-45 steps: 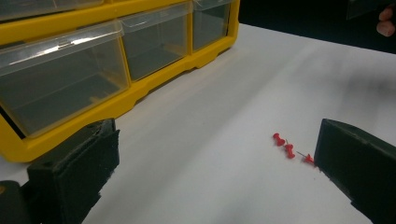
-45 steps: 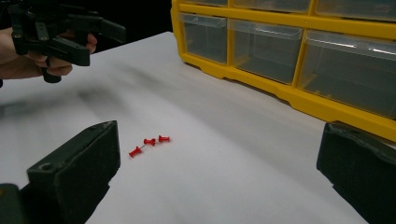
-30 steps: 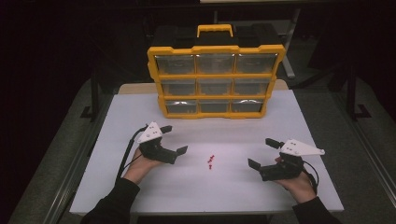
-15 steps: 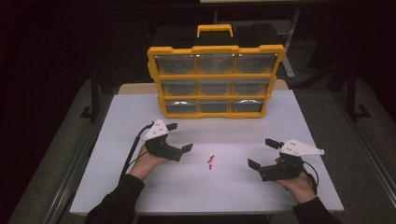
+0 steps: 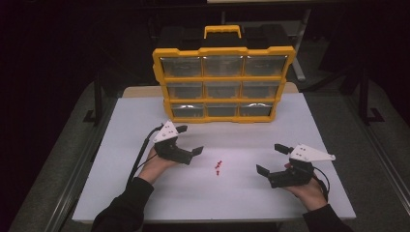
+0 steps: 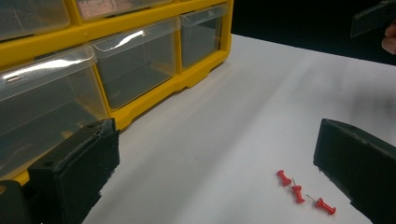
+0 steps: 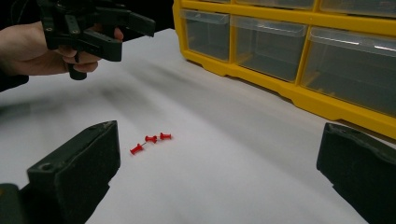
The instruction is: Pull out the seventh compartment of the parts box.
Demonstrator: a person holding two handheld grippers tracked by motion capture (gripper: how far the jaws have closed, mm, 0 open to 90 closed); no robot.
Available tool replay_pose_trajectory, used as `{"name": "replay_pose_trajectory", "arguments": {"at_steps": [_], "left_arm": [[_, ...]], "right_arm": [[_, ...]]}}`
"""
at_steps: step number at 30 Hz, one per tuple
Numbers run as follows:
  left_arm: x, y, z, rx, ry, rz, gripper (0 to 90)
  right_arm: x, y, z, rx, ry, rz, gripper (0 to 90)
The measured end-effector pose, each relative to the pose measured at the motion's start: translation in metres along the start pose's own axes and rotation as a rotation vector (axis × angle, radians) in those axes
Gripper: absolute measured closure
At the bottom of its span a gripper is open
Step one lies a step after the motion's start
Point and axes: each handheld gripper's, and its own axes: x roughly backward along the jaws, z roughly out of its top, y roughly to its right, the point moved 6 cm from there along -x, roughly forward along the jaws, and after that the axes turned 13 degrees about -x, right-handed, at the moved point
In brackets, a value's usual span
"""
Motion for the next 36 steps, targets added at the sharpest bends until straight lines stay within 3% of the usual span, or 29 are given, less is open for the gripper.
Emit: {"name": "replay_pose_trajectory", "arguments": {"at_steps": [36], "left_arm": [[-0.038,-0.008,0.008,0.002,0.010,-0.017,0.0]], "right_arm": [[0.000,0.001,-0.001,-0.007,-0.004,-0.001,0.0]]}}
